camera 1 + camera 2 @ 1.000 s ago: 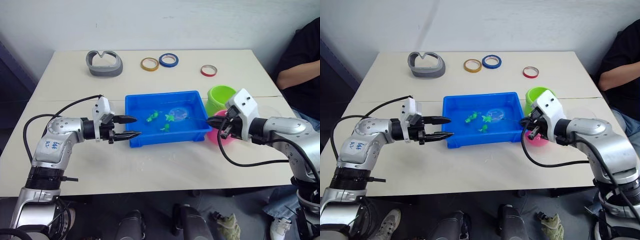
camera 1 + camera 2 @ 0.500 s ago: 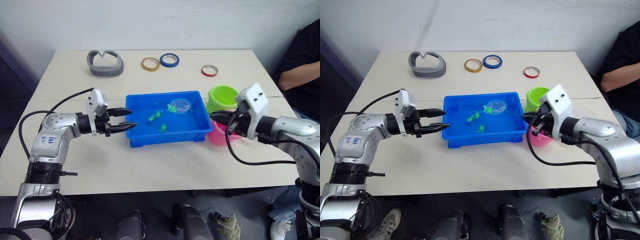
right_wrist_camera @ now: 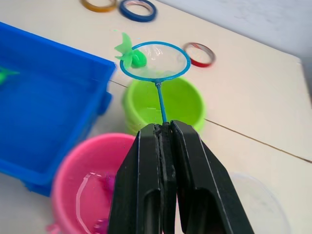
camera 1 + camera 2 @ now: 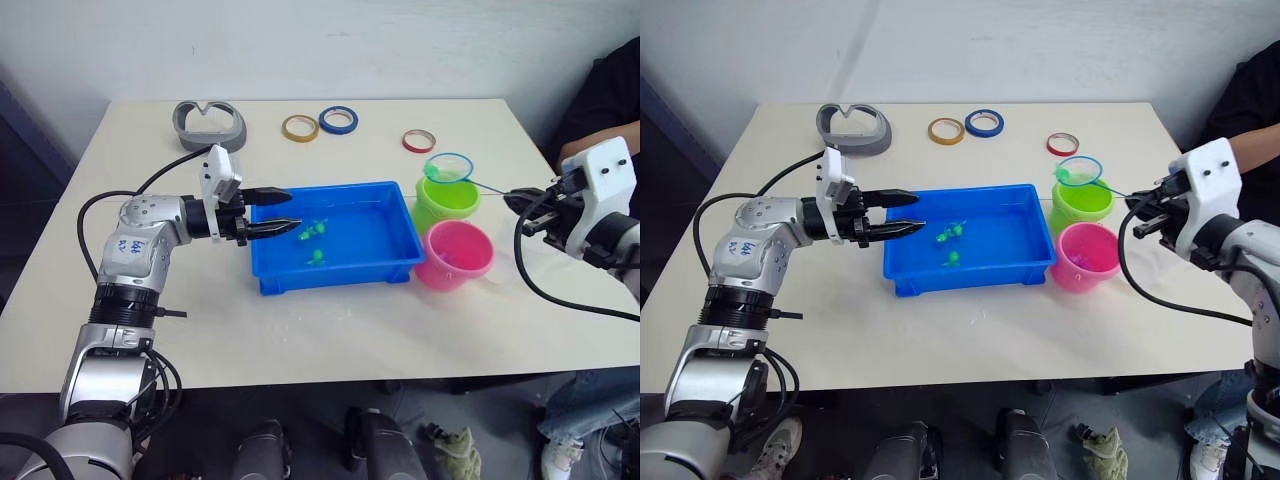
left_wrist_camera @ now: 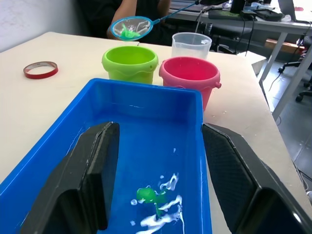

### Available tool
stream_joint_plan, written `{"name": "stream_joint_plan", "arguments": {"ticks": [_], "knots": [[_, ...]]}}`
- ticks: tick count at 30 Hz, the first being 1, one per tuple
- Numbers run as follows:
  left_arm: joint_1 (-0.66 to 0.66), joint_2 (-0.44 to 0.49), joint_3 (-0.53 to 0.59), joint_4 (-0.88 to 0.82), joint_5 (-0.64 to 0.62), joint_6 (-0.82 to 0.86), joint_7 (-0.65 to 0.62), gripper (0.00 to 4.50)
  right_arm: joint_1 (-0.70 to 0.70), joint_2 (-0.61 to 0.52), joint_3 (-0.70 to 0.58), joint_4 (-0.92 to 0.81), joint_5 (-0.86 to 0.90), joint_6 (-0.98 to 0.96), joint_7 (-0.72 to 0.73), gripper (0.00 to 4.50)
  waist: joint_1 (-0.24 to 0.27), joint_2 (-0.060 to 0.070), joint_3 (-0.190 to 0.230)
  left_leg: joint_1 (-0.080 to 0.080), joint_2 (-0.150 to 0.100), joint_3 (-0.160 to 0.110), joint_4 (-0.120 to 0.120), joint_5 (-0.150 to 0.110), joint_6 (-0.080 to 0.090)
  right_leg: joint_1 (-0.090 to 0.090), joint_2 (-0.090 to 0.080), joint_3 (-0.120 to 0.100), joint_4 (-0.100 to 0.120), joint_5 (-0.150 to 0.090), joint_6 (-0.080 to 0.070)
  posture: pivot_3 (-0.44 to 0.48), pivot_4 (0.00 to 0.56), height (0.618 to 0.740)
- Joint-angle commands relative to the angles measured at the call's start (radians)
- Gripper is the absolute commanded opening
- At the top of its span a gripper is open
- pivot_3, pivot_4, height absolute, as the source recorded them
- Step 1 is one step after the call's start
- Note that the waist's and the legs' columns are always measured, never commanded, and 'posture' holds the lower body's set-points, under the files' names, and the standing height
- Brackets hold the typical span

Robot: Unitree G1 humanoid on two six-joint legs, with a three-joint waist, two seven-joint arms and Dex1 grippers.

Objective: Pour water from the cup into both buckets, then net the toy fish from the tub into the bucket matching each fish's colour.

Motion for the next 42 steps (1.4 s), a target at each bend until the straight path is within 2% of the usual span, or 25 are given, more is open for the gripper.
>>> {"name": "stream_joint_plan", "arguments": {"ticks": [1,11,20,33,38,42], "knots": [[-0.017,-0.004,0.004,-0.007,0.006,-0.027,-0.012,2.97,0.000,-0.044,0.044,0.050,-0.096,-0.113,-0.021,0.00,0.001,0.000,0.000,0.000,0.000,0.000,0.000,0.000,0.000,0.000,0.000,0.000,0.000,0.000,0.000,0.000,0.150,0.713],[-0.002,-0.001,0.008,-0.013,0.013,-0.036,-0.020,2.97,0.018,-0.133,0.270,0.136,-0.386,-0.414,-0.021,0.00,0.001,0.000,0.000,0.000,0.000,0.000,0.000,0.000,0.000,0.000,0.000,0.000,0.000,0.000,0.000,0.000,0.150,0.713],[0.008,-0.007,0.006,-0.021,0.012,-0.041,-0.019,2.97,0.051,-0.250,0.386,0.148,-0.677,-0.673,-0.045,0.00,0.001,0.000,0.000,0.000,0.000,0.000,0.000,0.000,0.000,0.000,0.000,0.000,0.000,0.000,0.000,0.000,0.150,0.713],[0.022,-0.008,0.003,-0.031,0.014,-0.049,-0.021,2.97,0.060,-0.377,0.477,0.208,-1.038,-0.978,-0.178,0.00,0.000,0.000,0.000,0.000,0.000,0.001,0.001,0.001,-0.002,0.000,0.000,0.001,0.000,0.000,0.000,0.000,0.150,0.713],[0.025,-0.006,-0.001,-0.031,0.017,-0.054,-0.025,2.97,0.071,-0.369,0.461,0.239,-1.126,-1.049,-0.217,0.00,0.000,0.000,0.000,0.001,0.001,0.001,0.001,0.001,-0.002,0.000,0.001,0.001,0.000,0.000,0.000,0.000,0.150,0.713],[0.026,-0.004,0.000,-0.030,0.019,-0.055,-0.026,2.97,0.065,-0.335,0.416,0.233,-1.100,-1.029,-0.194,0.00,0.001,0.000,0.000,0.001,0.001,0.001,0.001,0.002,-0.003,0.000,0.002,0.001,0.000,0.000,0.000,0.000,0.150,0.713]]}}
